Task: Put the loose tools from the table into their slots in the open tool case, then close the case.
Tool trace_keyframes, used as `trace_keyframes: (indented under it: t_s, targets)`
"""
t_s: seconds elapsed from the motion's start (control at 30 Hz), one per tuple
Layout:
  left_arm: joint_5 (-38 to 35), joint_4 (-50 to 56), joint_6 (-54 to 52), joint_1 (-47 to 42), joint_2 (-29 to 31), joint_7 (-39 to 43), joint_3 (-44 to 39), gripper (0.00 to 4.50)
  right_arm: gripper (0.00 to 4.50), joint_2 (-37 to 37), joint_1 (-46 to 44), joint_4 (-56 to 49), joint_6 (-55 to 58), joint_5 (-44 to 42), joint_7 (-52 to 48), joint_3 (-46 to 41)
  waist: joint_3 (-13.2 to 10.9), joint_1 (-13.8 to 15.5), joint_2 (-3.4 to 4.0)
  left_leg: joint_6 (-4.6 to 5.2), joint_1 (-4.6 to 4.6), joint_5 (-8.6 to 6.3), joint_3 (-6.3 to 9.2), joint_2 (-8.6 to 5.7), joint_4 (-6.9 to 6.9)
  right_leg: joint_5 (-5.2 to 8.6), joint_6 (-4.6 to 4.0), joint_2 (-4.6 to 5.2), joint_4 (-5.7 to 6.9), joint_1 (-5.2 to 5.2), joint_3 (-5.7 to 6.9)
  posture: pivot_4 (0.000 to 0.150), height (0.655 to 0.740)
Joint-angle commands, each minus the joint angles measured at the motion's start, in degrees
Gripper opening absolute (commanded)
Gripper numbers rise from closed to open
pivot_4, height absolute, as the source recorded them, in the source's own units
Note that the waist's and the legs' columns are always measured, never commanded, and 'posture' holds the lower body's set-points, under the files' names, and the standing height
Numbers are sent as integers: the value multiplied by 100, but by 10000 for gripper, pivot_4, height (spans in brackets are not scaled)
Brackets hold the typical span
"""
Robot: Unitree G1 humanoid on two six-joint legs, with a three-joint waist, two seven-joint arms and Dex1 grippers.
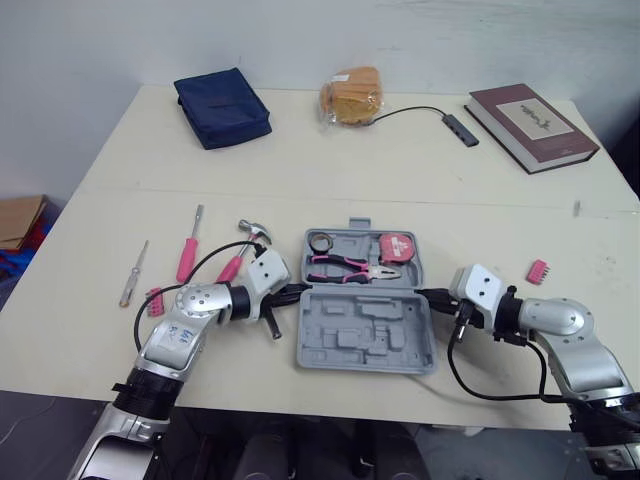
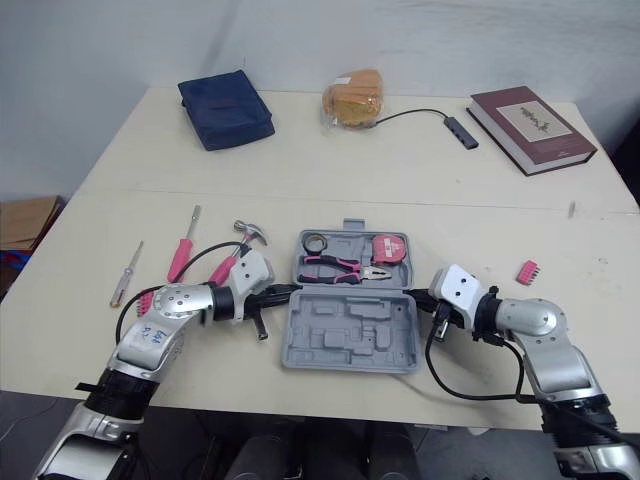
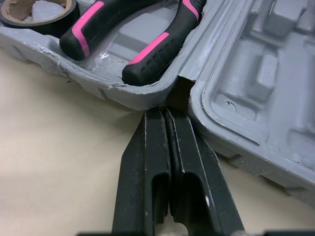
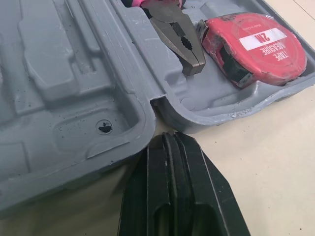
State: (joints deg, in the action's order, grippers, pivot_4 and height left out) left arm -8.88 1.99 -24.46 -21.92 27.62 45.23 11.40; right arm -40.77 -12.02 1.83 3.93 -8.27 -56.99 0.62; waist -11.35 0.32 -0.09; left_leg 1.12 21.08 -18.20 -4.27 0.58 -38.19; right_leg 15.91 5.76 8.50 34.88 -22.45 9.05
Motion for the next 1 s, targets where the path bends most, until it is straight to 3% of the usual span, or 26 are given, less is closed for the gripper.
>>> trace_keyframes:
  t_s: [0.03, 0.2, 0.4, 0.5, 0.6, 0.73, 0.77, 0.8, 1.0]
  targets:
    - [54, -46, -110, 83, -44, 49, 163, 189, 0, 53, 68, -98, -55, -19, -61, 143, 0, 0, 0, 0, 0, 0, 0, 0, 0, 0, 0, 0, 0, 0, 0, 1500, 7400]
    - [88, -36, 121, 138, 214, 134, -41, 189, 0, -183, 142, 54, -190, 10, -94, -65, 1, -2, -1, 0, -1, 0, 0, 0, 0, 0, 0, 0, 2, 0, -1, 1500, 7400]
    - [-563, 547, 712, 543, 637, 374, -1092, 189, 0, -759, 618, 258, -417, -646, -369, -1169, -1, 22, -1, 3, 7, -1, 0, 0, 1, 0, 0, 2, -8, -2, 2, 1500, 7400]
    - [-1282, 865, 757, 920, 880, 752, -1898, 8672, 10392, -1075, 1001, 231, -182, -1002, -496, -1860, -3, 77, 1, 5, 8, -3, 1, 2, 0, -2, -3, 3, -11, -2, 3, 1500, 7400]
    - [-1567, 939, 828, 1142, 1018, 902, -2292, 21435, 24084, -1196, 1215, 206, -166, -1040, -469, -2131, -2, 91, 1, 5, 7, -4, 0, 3, 0, -2, -4, 3, -16, -2, 2, 1500, 7400]
    - [-1614, -341, 1402, 1879, 1840, 1086, -4140, 39074, 44099, -1235, 1842, 743, -1223, -990, -332, -3423, -4, 85, 2, -4, 3, -11, -12, 13, 9, -1, -11, -1, -32, -10, 2, 1500, 7400]
    - [-1590, -710, 1569, 1996, 1996, 1073, -4454, 43523, 45000, -1230, 2000, 925, -1537, -993, -384, -3635, -4, 84, 2, -7, 5, -13, -18, 16, 12, 4, -19, -6, -32, -20, 6, 1500, 7400]
    - [-1591, -1003, 1663, 2066, 2108, 1017, -4690, 44410, 45000, -1219, 2111, 1094, -1697, -1054, -449, -3804, -4, 87, 2, -9, 8, -14, -23, 20, 14, 6, -23, -9, -29, -26, 8, 1500, 7400]
    - [-1441, -2634, 2313, 2393, 2615, 851, -5623, 44410, 45000, -1524, 2273, 2750, -2491, -840, -72, -4493, -4, 84, 3, 25, -4, -48, -40, 17, 4, -6, -11, 6, -46, -15, -9, 1500, 7400]
